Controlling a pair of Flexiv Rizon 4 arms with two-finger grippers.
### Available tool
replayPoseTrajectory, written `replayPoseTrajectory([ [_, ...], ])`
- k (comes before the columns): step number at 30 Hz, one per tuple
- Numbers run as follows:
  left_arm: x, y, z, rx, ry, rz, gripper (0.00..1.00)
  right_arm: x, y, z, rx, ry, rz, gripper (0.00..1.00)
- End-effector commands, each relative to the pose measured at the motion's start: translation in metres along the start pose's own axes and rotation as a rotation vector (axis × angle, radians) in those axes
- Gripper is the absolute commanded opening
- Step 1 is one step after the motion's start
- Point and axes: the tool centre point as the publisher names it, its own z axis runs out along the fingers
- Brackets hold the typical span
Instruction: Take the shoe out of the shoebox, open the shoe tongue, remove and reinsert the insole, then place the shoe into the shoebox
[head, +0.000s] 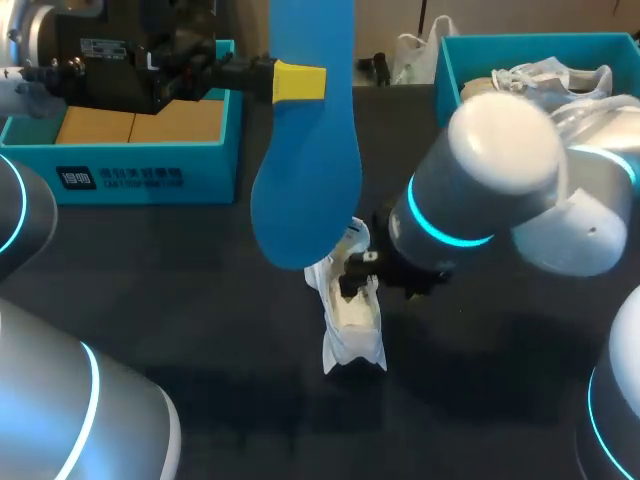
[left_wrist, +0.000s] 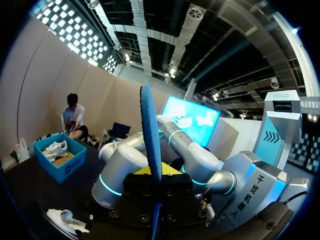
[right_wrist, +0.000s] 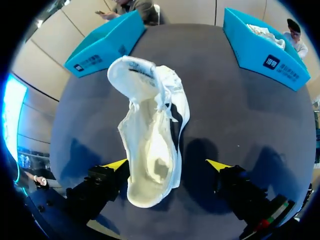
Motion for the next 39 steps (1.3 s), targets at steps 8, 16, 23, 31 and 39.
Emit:
replayPoseTrajectory([
  [8,0.0,0.0,0.001,-0.001,0.0,0.0,0.0,-0.013,-0.002,-0.019,0.0,0.025,-0.001,1.0],
  [16,0.0,0.0,0.001,-0.001,0.0,0.0,0.0,-0.029,0.036,-0.066,-0.058,0.213,-0.039,1.0],
  [23,0.0,0.0,0.001,-0.001,0.0,0.0,0.0,-0.024,0.049,-0.081,-0.057,0.267,-0.156,1.0],
  [31,0.0,0.0,0.001,-0.001,0.0,0.0,0.0,-0.029,0.06,-0.071,-0.07,0.431,-0.075,1.0],
  [39,0.0,0.0,0.001,-0.001,0.0,0.0,0.0,-0.024,0.087,-0.104,-0.073,0.671,-0.065,1.0],
])
